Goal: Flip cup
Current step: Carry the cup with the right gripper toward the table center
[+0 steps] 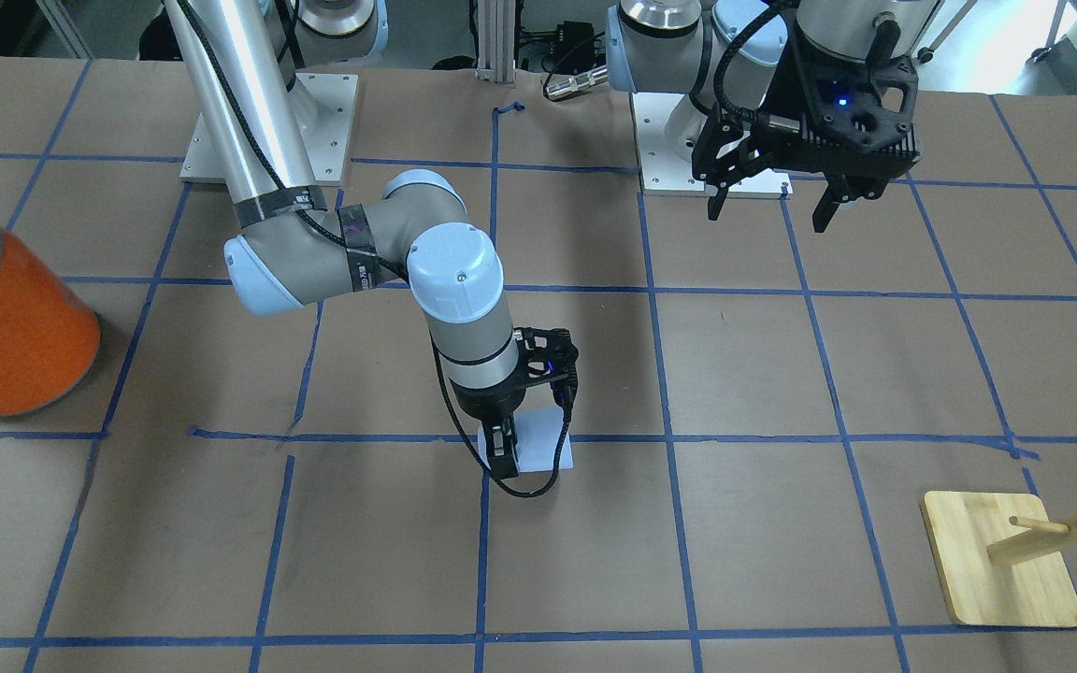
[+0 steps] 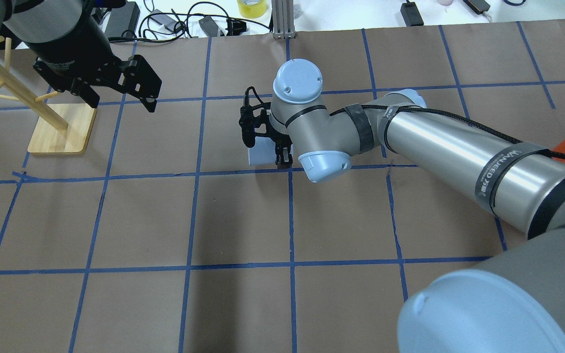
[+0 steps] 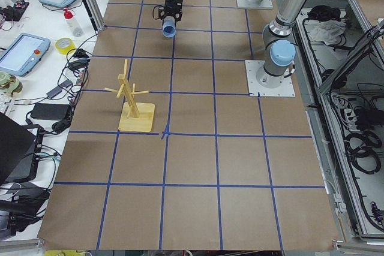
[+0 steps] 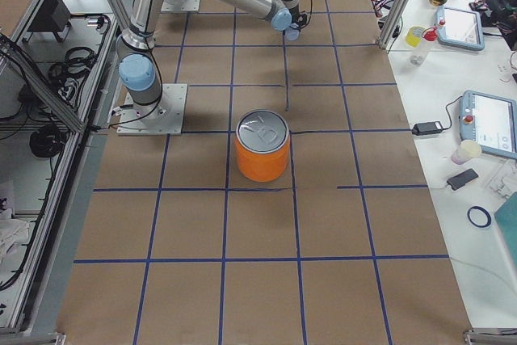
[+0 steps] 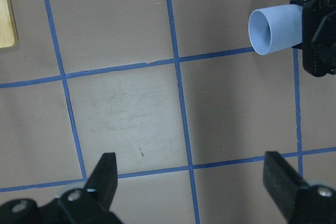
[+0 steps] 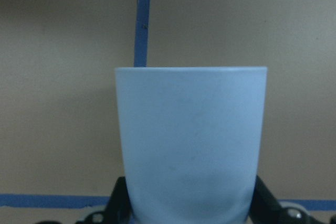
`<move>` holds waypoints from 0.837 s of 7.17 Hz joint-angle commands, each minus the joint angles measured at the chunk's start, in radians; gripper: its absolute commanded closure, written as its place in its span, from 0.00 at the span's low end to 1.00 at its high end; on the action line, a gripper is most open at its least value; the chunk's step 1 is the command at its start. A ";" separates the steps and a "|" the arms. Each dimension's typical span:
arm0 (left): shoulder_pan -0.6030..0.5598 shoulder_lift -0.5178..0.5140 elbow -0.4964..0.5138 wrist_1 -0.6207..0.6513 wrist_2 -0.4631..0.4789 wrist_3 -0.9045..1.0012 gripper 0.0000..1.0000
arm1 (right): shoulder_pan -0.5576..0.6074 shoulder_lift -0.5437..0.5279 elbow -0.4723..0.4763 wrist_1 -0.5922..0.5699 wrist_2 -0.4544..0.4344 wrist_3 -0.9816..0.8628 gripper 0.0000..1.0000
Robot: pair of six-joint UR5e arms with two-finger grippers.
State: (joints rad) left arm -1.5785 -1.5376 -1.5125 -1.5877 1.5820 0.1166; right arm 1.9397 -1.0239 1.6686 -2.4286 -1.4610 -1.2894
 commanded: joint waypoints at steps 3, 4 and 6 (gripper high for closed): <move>-0.002 0.001 0.000 -0.001 -0.005 -0.002 0.00 | 0.001 0.010 0.002 0.000 0.030 -0.001 0.36; 0.000 0.001 0.000 -0.003 -0.007 -0.002 0.00 | 0.001 0.011 0.002 0.000 0.028 -0.002 0.23; 0.000 0.002 -0.006 -0.014 -0.039 -0.020 0.00 | -0.002 -0.001 0.003 0.003 0.014 -0.001 0.00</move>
State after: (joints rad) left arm -1.5787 -1.5360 -1.5154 -1.5973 1.5653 0.1024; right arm 1.9385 -1.0171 1.6721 -2.4269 -1.4414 -1.2905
